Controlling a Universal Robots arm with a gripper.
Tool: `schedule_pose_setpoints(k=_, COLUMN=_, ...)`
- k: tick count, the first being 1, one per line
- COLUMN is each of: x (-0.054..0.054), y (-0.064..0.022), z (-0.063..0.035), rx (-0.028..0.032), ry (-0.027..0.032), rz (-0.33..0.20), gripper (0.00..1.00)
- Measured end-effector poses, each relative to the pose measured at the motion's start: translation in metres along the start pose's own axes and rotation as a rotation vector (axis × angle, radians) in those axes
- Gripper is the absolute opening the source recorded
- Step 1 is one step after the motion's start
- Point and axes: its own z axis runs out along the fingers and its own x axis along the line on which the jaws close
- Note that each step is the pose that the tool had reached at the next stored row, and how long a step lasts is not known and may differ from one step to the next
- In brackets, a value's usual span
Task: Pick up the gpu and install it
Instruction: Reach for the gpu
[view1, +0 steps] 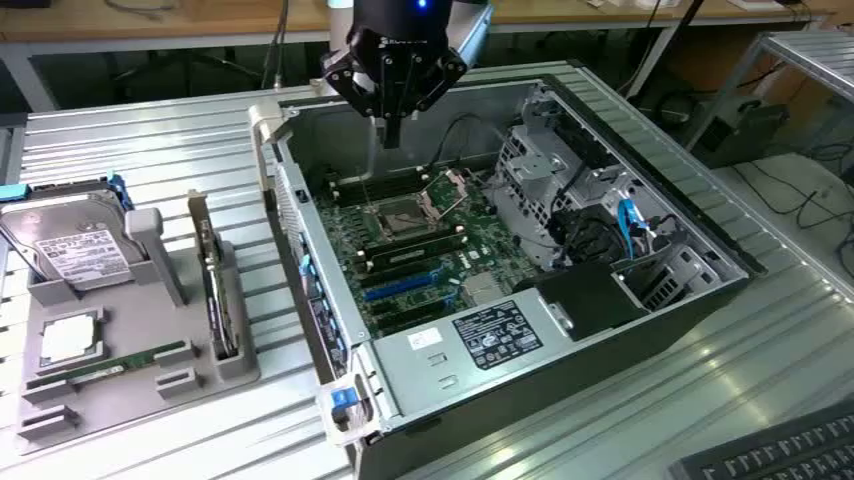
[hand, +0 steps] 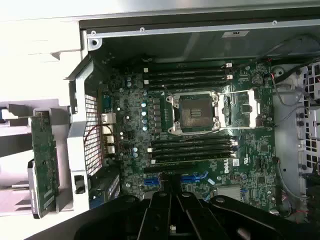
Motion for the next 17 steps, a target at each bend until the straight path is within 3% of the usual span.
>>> schedule_pose_setpoints(k=3, x=0.000, y=0.0000, z=0.0000, rx=0.0004, ry=0.0000, rz=0.000, gripper=0.11)
schedule_pose_setpoints(k=6, x=0.011, y=-0.0017, z=-0.0001, rx=0.0012, ry=-0.0001, rz=0.000, gripper=0.11)
schedule_pose_setpoints(k=15, x=0.053, y=-0.0077, z=0.0016, rx=0.0044, ry=-0.0003, rz=0.000, gripper=0.11)
schedule_pose_setpoints(k=17, x=0.071, y=-0.0101, z=0.0034, rx=0.0070, ry=-0.0006, rz=0.000, gripper=0.11)
